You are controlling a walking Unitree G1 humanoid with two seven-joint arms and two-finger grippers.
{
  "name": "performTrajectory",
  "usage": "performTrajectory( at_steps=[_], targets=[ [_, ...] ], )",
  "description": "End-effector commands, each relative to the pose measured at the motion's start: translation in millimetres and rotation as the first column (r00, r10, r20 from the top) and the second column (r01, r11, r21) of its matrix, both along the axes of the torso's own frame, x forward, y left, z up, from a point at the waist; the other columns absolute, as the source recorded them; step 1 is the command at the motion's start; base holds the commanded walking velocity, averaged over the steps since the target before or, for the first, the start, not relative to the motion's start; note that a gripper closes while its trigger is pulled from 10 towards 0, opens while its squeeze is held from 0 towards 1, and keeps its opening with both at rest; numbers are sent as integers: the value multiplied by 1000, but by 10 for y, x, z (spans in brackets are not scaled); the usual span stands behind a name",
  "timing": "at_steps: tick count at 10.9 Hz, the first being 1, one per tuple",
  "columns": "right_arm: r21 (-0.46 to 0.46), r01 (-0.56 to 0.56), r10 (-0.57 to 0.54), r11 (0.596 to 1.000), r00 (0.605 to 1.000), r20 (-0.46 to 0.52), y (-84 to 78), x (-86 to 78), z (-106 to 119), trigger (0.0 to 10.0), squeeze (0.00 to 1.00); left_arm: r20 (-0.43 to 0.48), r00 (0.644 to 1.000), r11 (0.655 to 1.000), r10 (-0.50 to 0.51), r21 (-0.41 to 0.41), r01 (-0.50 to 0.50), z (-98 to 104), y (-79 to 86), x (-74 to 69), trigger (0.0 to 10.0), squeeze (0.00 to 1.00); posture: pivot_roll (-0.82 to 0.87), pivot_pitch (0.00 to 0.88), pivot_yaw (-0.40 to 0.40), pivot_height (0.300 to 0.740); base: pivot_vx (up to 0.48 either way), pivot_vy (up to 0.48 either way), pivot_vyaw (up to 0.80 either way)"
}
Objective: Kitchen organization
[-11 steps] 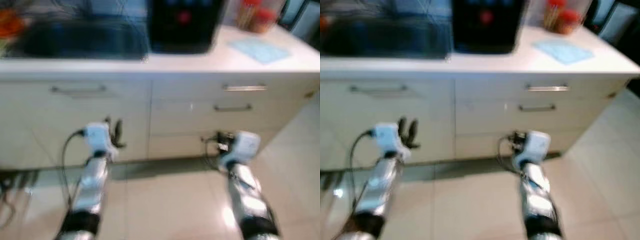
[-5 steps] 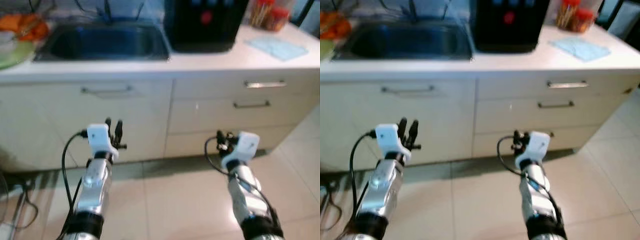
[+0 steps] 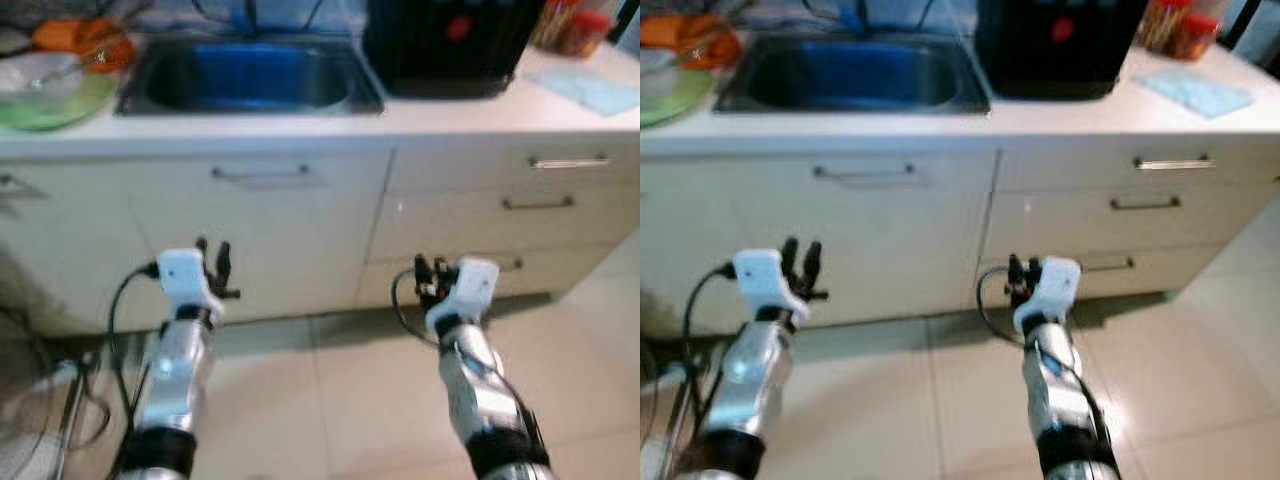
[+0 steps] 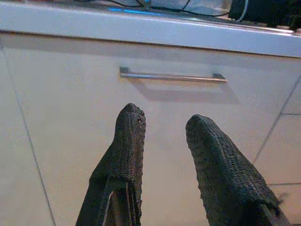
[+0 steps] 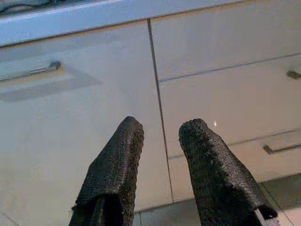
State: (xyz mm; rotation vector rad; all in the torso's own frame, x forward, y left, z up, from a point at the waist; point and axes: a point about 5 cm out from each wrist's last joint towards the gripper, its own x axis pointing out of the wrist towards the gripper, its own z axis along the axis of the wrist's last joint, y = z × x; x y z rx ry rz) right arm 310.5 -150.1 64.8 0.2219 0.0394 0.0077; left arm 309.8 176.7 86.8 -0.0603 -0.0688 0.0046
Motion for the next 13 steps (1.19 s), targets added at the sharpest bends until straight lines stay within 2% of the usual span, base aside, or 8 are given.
performTrajectory(
  at_steps=[1,4,8,13],
  targets=[
    [-4,18,-18,1000,1000,-7,-70,1,-4,10000,0,-4,1000,1000,-12,6,12,8,-42,1,10000,0,192,57,-52,740,0,0,0],
    [-5,8,-8,1000,1000,-3,-58,3,-1,10000,0,-6,1000,1000,-11,-7,11,9,-49,-1,10000,0,192,57,-52,740,284,0,681],
    [-10,1,-1,1000,1000,-13,-56,-1,-16,10000,0,-4,1000,1000,-6,-5,6,16,-49,-4,10000,0,193,56,-55,740,305,0,0],
    [-4,-4,4,1000,1000,-10,-47,1,-17,10000,0,-3,1000,1000,-6,-5,6,19,-48,-5,10000,0,194,54,-55,740,305,0,554]
  ],
)
